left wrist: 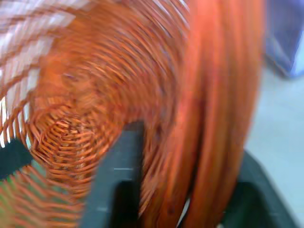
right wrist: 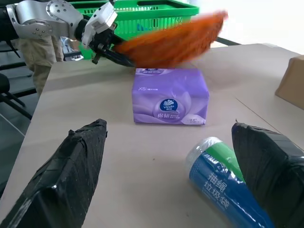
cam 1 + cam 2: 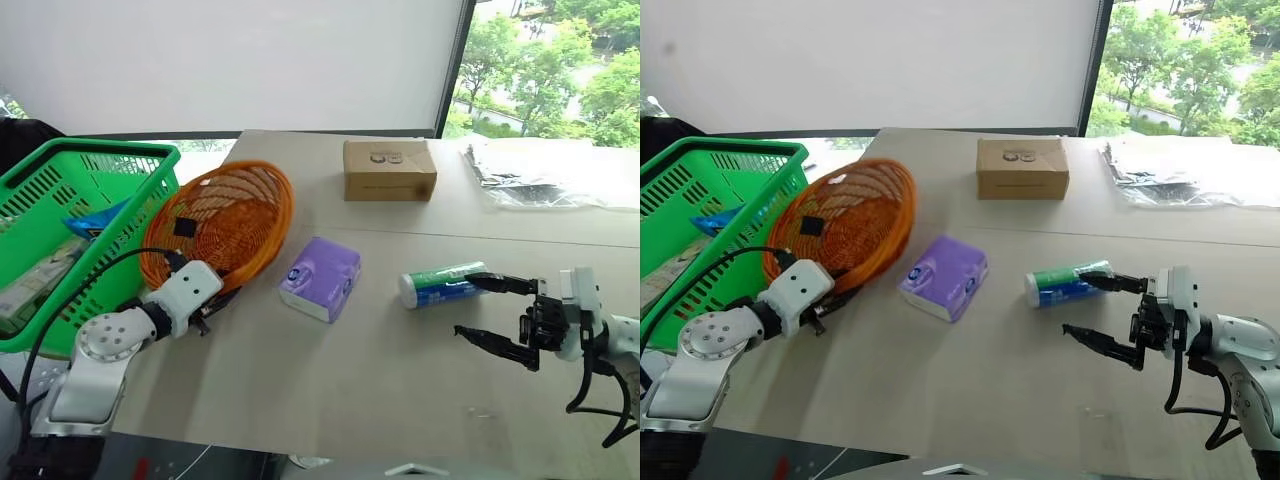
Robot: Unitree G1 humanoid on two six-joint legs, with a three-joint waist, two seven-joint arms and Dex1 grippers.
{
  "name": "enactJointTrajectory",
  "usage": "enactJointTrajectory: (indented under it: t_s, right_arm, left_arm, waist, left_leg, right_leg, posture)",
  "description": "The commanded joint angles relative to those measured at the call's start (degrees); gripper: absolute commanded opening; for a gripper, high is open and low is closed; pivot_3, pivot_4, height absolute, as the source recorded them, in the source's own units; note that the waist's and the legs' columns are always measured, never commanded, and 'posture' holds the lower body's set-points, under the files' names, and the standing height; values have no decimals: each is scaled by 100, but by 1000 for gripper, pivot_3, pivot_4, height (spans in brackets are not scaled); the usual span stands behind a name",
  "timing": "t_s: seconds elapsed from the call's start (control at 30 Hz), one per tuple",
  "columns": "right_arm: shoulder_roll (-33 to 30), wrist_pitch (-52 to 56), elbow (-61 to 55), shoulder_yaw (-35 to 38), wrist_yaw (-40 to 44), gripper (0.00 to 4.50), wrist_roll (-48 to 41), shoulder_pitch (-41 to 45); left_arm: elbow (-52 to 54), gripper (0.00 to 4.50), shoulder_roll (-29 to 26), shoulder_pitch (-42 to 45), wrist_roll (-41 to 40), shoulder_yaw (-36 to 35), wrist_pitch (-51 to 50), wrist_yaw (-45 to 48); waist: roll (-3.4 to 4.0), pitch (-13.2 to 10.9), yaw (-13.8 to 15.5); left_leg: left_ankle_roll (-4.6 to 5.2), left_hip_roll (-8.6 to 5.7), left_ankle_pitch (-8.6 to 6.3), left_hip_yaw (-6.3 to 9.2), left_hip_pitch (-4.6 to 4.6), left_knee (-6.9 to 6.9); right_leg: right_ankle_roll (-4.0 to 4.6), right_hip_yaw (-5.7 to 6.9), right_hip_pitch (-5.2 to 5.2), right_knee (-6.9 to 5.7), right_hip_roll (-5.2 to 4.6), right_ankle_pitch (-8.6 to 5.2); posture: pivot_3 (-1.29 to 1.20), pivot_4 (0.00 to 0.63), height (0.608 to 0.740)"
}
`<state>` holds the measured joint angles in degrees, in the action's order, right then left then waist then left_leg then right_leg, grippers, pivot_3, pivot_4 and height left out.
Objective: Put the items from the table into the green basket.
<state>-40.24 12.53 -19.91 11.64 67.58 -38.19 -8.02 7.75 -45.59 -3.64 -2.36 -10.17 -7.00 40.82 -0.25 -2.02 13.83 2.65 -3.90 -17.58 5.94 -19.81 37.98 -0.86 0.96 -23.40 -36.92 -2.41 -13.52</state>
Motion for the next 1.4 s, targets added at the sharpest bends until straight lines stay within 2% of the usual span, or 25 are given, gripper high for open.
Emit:
enactJointTrajectory:
  t_s: [0.03, 0.17, 0.27, 0.47, 0.63, 0.7, 0.73, 0.8, 0.83, 0.87, 0.9, 0.97, 1.0, 1.07, 1.17, 1.23, 1.3, 1.4]
  right_arm:
    - [-15, 61, -48, 65, -38, 4500, -142, 272]
    - [95, 144, 62, 10, -118, 4500, -208, 594]
    - [168, 127, 184, -45, -126, 4500, -165, 773]
    - [290, -60, 336, -95, -194, 4500, -9, 955]
    - [353, -145, 256, 8, -459, 4500, 145, 837]
    - [369, -177, 212, 58, -549, 4500, 182, 742]
    - [384, -196, 167, 91, -590, 4500, 183, 660]
    - [407, -234, 62, 130, -663, 4500, 194, 511]
    - [409, -242, 11, 172, -707, 4500, 196, 439]
    - [404, -246, -41, 226, -746, 4500, 192, 370]
    - [392, -246, -82, 270, -782, 4500, 183, 318]
    - [368, -243, -161, 358, -840, 4500, 164, 207]
    - [355, -239, -198, 400, -857, 4500, 156, 144]
    - [335, -222, -260, 466, -870, 4500, 144, 25]
    - [329, -239, -293, 519, -860, 4500, 144, -117]
    - [304, -252, -297, 566, -844, 4500, 134, -189]
    - [268, -265, -262, 615, -807, 4500, 138, -232]
    - [197, -279, -139, 663, -709, 4500, 171, -262]
  left_arm:
    - [-54, 32, -163, 678, 265, -76, -21, -314]
    - [-620, 9, -135, 2290, 649, 428, 100, -448]
    - [-1488, 9, 40, 3640, 1091, 1072, 561, -456]
    - [-4149, 9, 724, 5825, 2094, 2409, 2112, -365]
    - [-6427, 9, 1480, 7132, 2652, 3008, 2963, -852]
    - [-7037, 1022, 1714, 7465, 2808, 3094, 3058, -1296]
    - [-7280, 1122, 1832, 7612, 2935, 3160, 3020, -1591]
    - [-7604, 2054, 1973, 7828, 3184, 3278, 2983, -2223]
    - [-7700, 2290, 2020, 7926, 3308, 3341, 2963, -2588]
    - [-7733, 2925, 2029, 7991, 3415, 3389, 3029, -2915]
    - [-7749, 3324, 2033, 8028, 3464, 3391, 3103, -3151]
    - [-7680, 4243, 2007, 8008, 3231, 3117, 3296, -3409]
    - [-7597, 4385, 1976, 7961, 3004, 2895, 3403, -3418]
    - [-7340, 4385, 1865, 7806, 2585, 2506, 3559, -3257]
    - [-6459, 4385, 1885, 7252, 1290, 1654, 3057, -2129]
    - [-5170, 4385, 1758, 6478, 474, 1241, 2037, -1301]
    - [-3480, 4385, 1391, 5346, -102, 1017, 757, -646]
    - [-623, 4385, 776, 3285, -1208, 470, -1771, -311]
  waist:
    - [-4, -2, -45]
    - [-39, -23, -49]
    - [-61, -18, -50]
    - [-66, -3, -63]
    - [-81, -9, -202]
    - [-84, -11, -306]
    - [-85, -10, -368]
    - [-87, -8, -463]
    - [-87, -9, -529]
    - [-88, -9, -571]
    - [-89, -9, -635]
    - [-88, -9, -741]
    - [-87, -8, -791]
    - [-86, -8, -879]
    - [-75, -1, -1021]
    - [-44, 18, -1110]
    - [-37, 20, -1188]
    - [-27, 19, -1431]
  left_leg:
    - [0, 8, 0, 0, -1, 5]
    - [-11, 27, 2, 0, -6, 33]
    - [-28, 31, 13, -2, -7, 38]
    - [-42, 18, 24, -52, -5, 45]
    - [-32, 18, 19, -74, -20, 55]
    - [-19, 18, 11, -77, -41, 68]
    - [-17, 19, 10, -79, -49, 71]
    - [-10, 17, 5, -77, -94, 95]
    - [-10, 16, 5, -82, -98, 95]
    - [-8, 14, 4, -87, -99, 95]
    - [-6, 14, 3, -91, -98, 96]
    - [-5, 14, 2, -98, -95, 97]
    - [-5, 16, 2, -102, -92, 97]
    - [-5, 16, 2, -105, -88, 99]
    - [-5, 19, 2, -111, -81, 102]
    - [-5, 19, 2, -118, -77, 110]
    - [-4, 19, 2, -134, -62, 111]
    - [4, 31, -3, -170, -22, 100]
  right_leg:
    - [5, 0, 0, 0, 9, 4]
    - [19, 2, 0, -3, 40, 31]
    - [21, -1, 1, -5, 47, 47]
    - [5, -42, -1, -2, 49, 66]
    - [-7, -54, -18, -1, 57, 74]
    - [-14, -65, -34, 0, 51, 78]
    - [-16, -70, -42, -1, 48, 80]
    - [-27, -71, -80, -1, 45, 86]
    - [-30, -76, -85, -1, 43, 89]
    - [-32, -83, -87, -3, 39, 90]
    - [-35, -88, -88, -2, 39, 91]
    - [-43, -100, -87, -1, 38, 96]
    - [-45, -105, -87, -2, 38, 97]
    - [-47, -109, -87, -8, 38, 99]
    - [-46, -114, -87, -23, 38, 99]
    - [-46, -123, -87, -36, 37, 99]
    - [-45, -142, -87, -56, 37, 98]
    - [-41, -188, -82, -85, 49, 95]
  posture:
    - [181, 0, 740]
    - [193, 0, 740]
    - [194, 0, 740]
    - [164, 0, 740]
    - [109, 0, 740]
    - [88, 0, 740]
    - [79, 0, 740]
    - [50, 0, 740]
    - [50, 0, 740]
    - [38, 0, 740]
    - [38, 0, 740]
    - [24, 0, 740]
    - [16, 0, 740]
    - [13, 0, 740]
    - [13, 0, 740]
    - [18, 0, 740]
    - [26, 0, 740]
    - [47, 0, 740]
